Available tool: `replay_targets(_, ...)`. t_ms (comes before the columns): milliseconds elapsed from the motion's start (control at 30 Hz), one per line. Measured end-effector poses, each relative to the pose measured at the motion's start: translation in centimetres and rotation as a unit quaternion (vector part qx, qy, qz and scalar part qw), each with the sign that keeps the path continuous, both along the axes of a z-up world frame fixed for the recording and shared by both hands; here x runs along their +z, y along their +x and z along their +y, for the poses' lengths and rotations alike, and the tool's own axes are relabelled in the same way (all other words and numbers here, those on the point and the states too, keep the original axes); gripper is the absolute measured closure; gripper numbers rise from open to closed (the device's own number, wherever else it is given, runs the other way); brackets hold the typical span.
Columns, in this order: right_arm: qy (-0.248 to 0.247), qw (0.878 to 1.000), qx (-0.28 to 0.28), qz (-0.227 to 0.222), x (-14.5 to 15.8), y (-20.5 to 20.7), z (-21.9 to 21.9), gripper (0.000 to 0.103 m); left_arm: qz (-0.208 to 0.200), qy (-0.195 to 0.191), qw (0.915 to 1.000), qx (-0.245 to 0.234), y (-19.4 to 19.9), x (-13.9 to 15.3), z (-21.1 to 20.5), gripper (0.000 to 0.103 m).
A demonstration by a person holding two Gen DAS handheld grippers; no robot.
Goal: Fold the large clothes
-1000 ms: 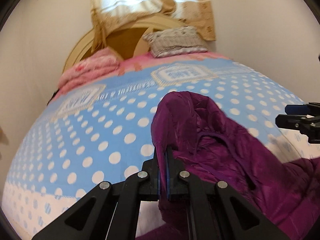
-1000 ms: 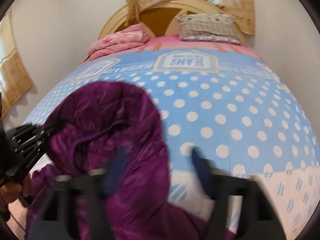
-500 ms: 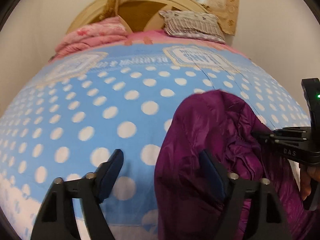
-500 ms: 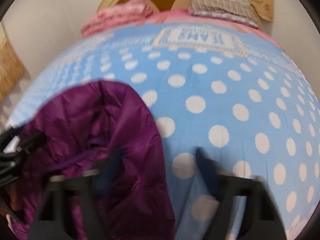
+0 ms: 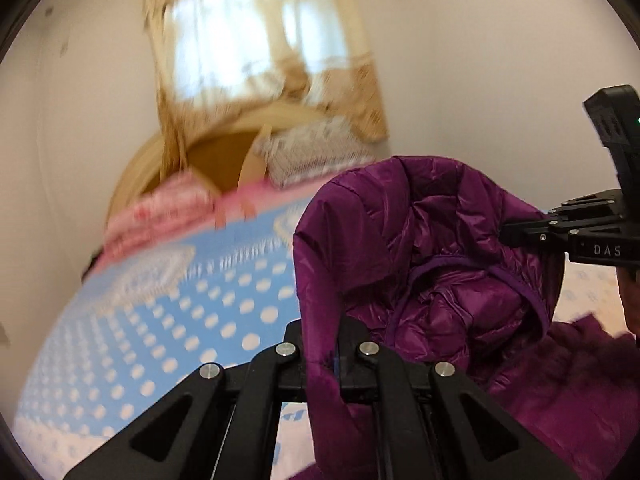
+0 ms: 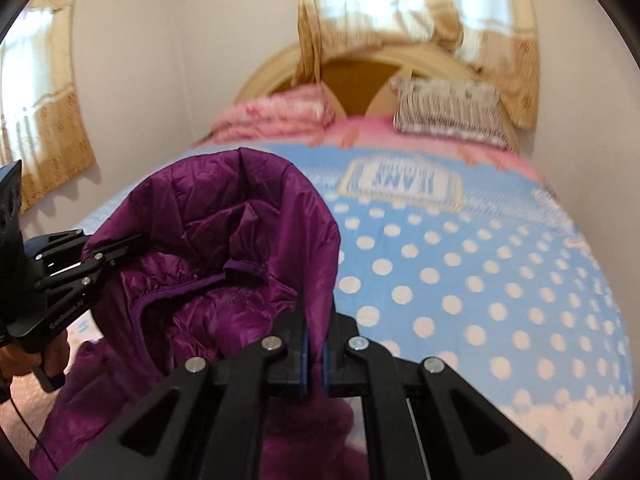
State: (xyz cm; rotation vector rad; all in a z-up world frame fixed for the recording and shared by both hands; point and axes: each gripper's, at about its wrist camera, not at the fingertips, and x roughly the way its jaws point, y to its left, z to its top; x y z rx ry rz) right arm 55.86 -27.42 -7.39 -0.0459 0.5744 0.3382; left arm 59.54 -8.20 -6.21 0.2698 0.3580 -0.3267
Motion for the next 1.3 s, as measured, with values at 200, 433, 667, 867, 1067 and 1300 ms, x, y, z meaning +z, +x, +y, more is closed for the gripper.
replay_targets(200, -0.002, 1.0, 0.004, -0.025, -1.4, -9.9, 0.4, 0.098, -0.049, 0.031, 0.998, -0.024, -10.6, -2.3, -0.1, 0.097)
replay_targets(433, -0.059, 0.996, 0.033, 0.053, -7.8, -16.4, 0.2, 0.094, 0.032, 0.09, 0.995, -0.028, -18.7, -8.9, 0.7, 0.073)
replay_targets(667, -0.035, 0.995, 0.04, 0.086, -8.2, -22.3, -3.8, 0.053, 0.019, 0.07, 0.9973, 0.011, -23.1, -7.4, 5.8, 0.015)
replay_targets(867, -0.002, 0.996, -0.003, 0.084, -5.2, -23.0, -4.4, 0.053, 0.028, -0.001, 0.9981, 0.056, -21.3, -4.0, 6.7, 0.015)
replay_targets(1067, -0.002, 0.995, -0.008, 0.102, -3.2, -21.7, 0.7, 0.061, 0.057, 0.025, 0.9965, 0.056, -22.4, -4.5, 4.4, 0.015)
replay_targets(1300, 0.055, 0.985, -0.099, 0.134, -5.9, -15.6, 0.0, 0.046, 0.065, -0.008, 0.9834, 0.169, -18.8, -1.9, 4.4, 0.015)
